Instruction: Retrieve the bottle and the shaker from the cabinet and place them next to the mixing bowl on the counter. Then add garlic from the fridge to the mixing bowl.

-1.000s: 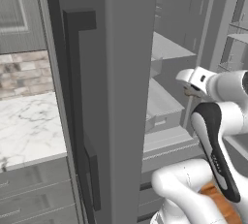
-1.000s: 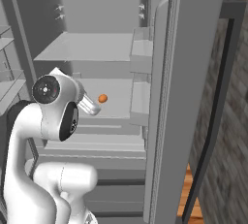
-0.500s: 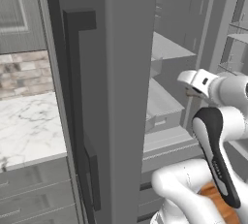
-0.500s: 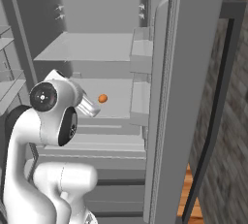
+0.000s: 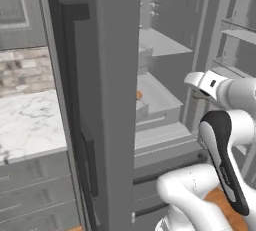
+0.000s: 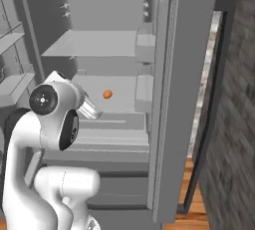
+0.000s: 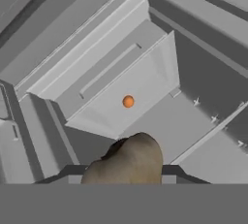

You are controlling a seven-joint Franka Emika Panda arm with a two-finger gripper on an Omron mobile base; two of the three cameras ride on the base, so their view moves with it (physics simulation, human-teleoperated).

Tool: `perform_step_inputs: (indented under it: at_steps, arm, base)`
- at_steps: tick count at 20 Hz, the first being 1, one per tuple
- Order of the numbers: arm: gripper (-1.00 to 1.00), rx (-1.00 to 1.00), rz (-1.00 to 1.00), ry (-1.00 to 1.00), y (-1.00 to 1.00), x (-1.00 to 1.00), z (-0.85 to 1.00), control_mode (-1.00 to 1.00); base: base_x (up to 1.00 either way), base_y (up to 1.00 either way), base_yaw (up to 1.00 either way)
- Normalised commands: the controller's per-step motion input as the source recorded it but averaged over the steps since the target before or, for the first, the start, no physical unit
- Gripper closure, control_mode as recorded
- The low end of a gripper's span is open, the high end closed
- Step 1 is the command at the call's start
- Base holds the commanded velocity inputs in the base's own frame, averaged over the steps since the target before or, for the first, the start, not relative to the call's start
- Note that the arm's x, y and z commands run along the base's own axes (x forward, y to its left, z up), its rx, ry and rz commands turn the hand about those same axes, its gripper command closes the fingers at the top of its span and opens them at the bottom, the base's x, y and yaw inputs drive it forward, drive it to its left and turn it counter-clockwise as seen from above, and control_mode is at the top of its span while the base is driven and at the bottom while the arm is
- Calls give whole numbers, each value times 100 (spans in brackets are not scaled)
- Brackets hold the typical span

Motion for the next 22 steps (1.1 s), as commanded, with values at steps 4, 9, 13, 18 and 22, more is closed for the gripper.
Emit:
perform_step_inputs:
  at_steps: [4, 9, 13, 18, 22]
  arm:
    - [100, 0, 0, 0, 0, 0, 0, 100]
    - [100, 0, 0, 0, 0, 0, 0, 100]
    - [100, 0, 0, 0, 0, 0, 0, 100]
    - [100, 0, 0, 0, 0, 0, 0, 100]
    - [100, 0, 0, 0, 0, 0, 0, 100]
  base:
    - [-50, -4, 0]
    - [-59, -8, 0]
    - [-47, 0, 4]
    - [-35, 0, 11]
    - [-37, 0, 19]
